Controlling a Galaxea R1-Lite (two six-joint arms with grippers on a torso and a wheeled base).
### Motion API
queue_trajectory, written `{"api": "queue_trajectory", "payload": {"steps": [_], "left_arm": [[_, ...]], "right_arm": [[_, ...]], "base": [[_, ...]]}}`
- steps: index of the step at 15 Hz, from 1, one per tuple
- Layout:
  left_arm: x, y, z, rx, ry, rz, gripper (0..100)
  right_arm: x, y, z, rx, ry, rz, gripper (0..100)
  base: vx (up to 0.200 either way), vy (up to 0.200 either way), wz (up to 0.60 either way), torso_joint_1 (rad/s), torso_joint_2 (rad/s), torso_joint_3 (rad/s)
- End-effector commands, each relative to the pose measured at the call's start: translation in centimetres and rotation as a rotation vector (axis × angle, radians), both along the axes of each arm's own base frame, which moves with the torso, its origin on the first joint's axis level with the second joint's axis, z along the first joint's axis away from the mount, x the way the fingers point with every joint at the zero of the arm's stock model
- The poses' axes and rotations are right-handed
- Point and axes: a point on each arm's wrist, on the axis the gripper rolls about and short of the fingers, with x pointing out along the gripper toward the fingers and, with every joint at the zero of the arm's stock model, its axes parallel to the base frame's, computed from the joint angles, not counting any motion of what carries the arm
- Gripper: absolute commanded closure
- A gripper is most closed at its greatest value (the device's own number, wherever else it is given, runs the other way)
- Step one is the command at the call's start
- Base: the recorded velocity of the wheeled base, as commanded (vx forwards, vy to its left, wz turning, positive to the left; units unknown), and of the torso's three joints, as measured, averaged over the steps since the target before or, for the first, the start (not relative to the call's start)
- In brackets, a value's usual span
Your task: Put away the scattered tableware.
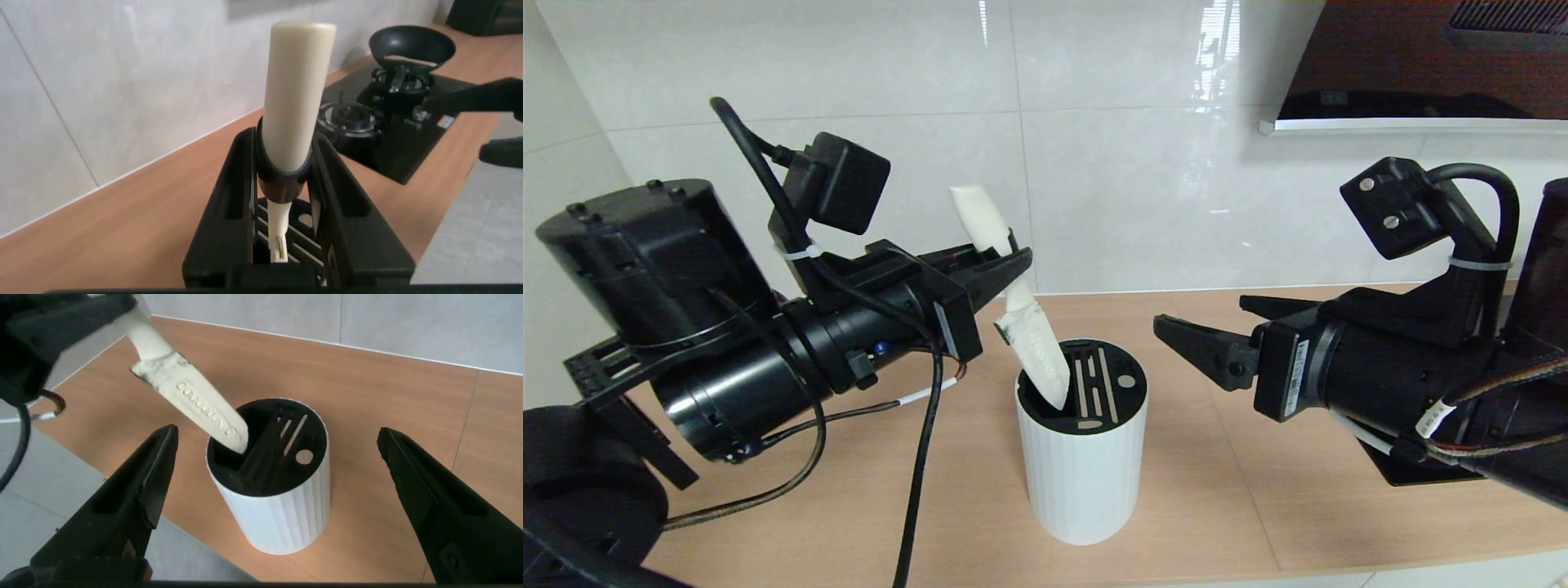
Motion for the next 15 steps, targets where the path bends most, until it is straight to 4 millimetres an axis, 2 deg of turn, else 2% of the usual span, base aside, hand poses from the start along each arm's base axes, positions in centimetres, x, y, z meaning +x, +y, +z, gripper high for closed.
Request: {"api": "queue_trajectory", "payload": {"steps": [1, 15], "left_arm": [[0.3, -0.4, -0.7, 0.013, 0.021, -0.005, 100], [1.7, -2.6, -4.9, 0.093, 0.141, -0.012, 100]], "right_arm": [[0.1, 0.1, -0.1, -0.003, 0.003, 0.001, 0], [0.2, 0.3, -0.4, -0.012, 0.010, 0.001, 0]], "base": [[0.000, 0.000, 0.00, 0.000, 0.00, 0.000], [0.000, 0.000, 0.00, 0.000, 0.00, 0.000]]}}
